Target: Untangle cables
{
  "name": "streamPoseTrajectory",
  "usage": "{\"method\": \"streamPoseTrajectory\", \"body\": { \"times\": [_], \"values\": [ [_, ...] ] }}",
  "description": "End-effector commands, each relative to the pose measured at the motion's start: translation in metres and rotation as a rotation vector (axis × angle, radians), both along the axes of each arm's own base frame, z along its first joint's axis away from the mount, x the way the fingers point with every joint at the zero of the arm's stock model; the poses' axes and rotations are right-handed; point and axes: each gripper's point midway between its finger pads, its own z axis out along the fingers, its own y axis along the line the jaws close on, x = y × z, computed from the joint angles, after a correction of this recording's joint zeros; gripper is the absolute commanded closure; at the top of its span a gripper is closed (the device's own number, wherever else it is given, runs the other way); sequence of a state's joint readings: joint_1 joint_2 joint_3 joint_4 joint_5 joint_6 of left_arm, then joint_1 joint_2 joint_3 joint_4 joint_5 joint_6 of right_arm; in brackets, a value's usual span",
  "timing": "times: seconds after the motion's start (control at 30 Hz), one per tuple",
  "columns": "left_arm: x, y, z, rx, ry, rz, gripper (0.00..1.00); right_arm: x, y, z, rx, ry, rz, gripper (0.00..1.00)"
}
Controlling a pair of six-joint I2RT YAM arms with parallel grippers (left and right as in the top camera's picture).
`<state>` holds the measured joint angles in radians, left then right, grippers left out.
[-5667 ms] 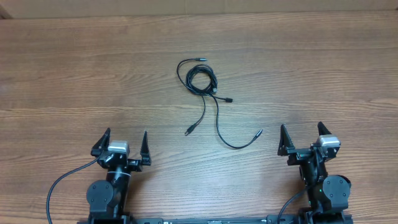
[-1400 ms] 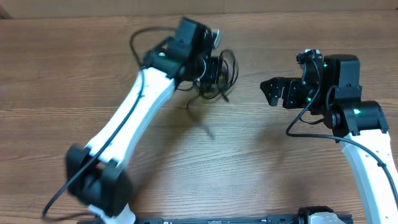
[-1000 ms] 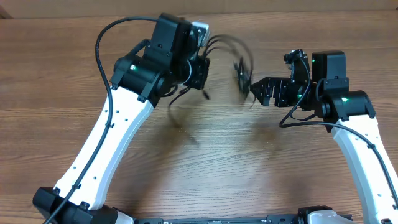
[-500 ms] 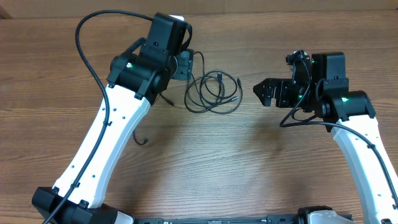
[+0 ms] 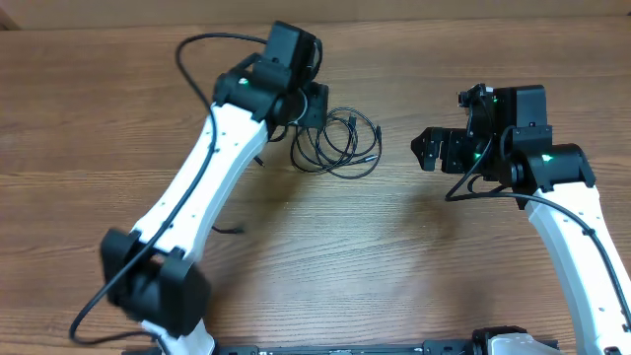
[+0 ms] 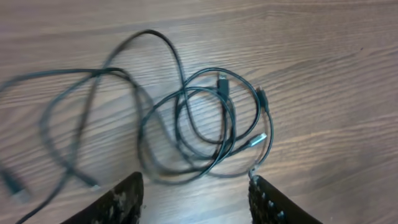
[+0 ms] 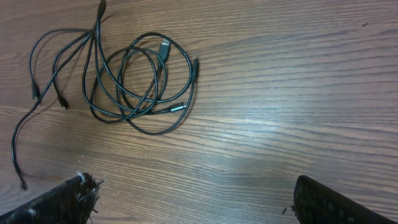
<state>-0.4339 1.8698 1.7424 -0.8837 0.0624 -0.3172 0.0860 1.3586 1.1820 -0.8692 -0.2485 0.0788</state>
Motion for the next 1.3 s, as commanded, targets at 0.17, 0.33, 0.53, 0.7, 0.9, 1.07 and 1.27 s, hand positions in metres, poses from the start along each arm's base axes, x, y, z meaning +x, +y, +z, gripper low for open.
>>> {"method": "streamPoseTrajectory", "body": {
  "times": [0.17, 0.33, 0.53, 0.7, 0.9, 1.07, 1.27],
  "values": [
    [0.019, -0.023, -0.089, -0.063, 0.163, 0.095, 0.47, 0.004, -0.001, 0.013, -0.009, -0.032, -0.009, 0.00],
    [0.024, -0.027, -0.130, -0.065, 0.223, 0.143, 0.50, 0.004, -0.001, 0.013, -0.009, -0.032, -0.009, 0.00],
    [0.029, -0.046, -0.144, -0.143, 0.238, 0.105, 0.78, 0.004, -0.001, 0.013, -0.008, -0.032, -0.009, 0.00],
    [0.041, -0.046, -0.115, -0.165, 0.176, 0.092, 0.96, 0.004, -0.001, 0.013, -0.009, -0.031, -0.008, 0.00],
    [0.038, -0.040, 0.000, -0.276, 0.074, 0.049, 0.96, 0.006, 0.000, 0.015, -0.002, -0.044, -0.004, 0.00],
    [0.004, -0.059, 0.125, -0.498, -0.085, -0.160, 0.96, 0.009, 0.017, 0.024, 0.082, -0.074, 0.054, 0.00],
    [-0.026, -0.045, 0.206, -0.532, -0.285, -0.228, 0.96, 0.011, 0.031, 0.034, 0.153, -0.106, 0.106, 0.00]
  ]
}}
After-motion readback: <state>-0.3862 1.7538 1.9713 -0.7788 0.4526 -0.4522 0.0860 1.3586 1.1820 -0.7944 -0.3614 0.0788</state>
